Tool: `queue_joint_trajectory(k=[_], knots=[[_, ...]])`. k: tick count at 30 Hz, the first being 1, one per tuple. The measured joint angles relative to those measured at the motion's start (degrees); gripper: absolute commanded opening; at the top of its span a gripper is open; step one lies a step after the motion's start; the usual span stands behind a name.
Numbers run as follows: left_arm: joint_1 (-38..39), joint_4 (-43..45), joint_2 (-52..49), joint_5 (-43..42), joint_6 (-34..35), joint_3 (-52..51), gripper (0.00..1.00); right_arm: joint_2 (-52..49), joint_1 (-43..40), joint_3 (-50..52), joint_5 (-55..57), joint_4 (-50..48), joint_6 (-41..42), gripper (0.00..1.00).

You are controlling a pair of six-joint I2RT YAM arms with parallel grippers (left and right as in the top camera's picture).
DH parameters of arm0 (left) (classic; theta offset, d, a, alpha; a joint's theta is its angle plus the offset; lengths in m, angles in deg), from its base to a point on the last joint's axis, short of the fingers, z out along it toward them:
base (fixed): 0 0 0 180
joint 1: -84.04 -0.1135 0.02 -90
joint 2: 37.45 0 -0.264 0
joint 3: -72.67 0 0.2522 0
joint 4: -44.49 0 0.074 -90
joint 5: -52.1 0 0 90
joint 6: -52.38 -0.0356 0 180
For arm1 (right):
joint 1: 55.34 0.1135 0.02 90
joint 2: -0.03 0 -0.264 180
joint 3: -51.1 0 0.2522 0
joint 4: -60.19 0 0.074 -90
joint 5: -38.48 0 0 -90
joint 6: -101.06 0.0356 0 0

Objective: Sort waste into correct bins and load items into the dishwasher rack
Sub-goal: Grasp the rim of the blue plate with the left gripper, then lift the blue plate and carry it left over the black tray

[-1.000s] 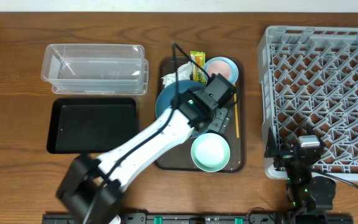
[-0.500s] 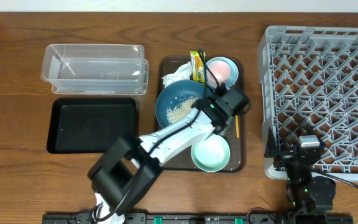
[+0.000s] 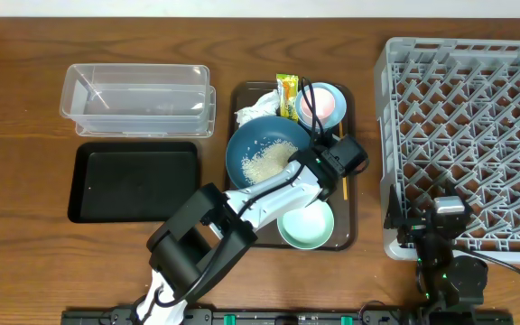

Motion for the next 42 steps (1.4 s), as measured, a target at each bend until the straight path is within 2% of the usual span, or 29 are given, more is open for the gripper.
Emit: queue_joint_trajectory(k=[5, 9, 13, 17, 23, 27, 36, 42], knots=[[0.0, 0.0, 0.0, 0.83, -0.02, 0.0, 0.54, 0.0, 0.0, 0.0, 0.02, -0.02, 0.0, 0.99], [0.02, 0.0, 0.07, 1.86, 0.0, 0.0, 0.44, 0.0, 0.0, 0.0, 0.0, -0.02, 0.0, 0.99], [0.28, 0.0, 0.28, 2.25, 0.0, 0.0, 0.39, 0.0, 0.0, 0.0, 0.0, -0.02, 0.0, 0.99], [0.85, 0.02, 0.92, 2.36, -0.07, 0.0, 0.26, 0.0, 0.0, 0.0, 0.0, -0.02, -0.02, 0.99], [1.09, 0.0, 1.05, 2.47, -0.02, 0.0, 0.19, 0.0, 0.0, 0.0, 0.0, -0.02, 0.0, 0.99], [1.2, -0.02, 1.05, 2.47, 0.07, 0.0, 0.07, 0.0, 0.0, 0.0, 0.0, 0.0, 0.0, 0.99], [1.42, -0.22, 2.6, 2.4, 0.02, 0.0, 0.06, 0.0, 0.0, 0.0, 0.0, -0.02, 0.0, 0.99], [2.05, -1.6, 10.64, 1.86, 2.36, 0.0, 0.06, 0.0, 0.0, 0.0, 0.0, -0.02, -0.02, 0.99]])
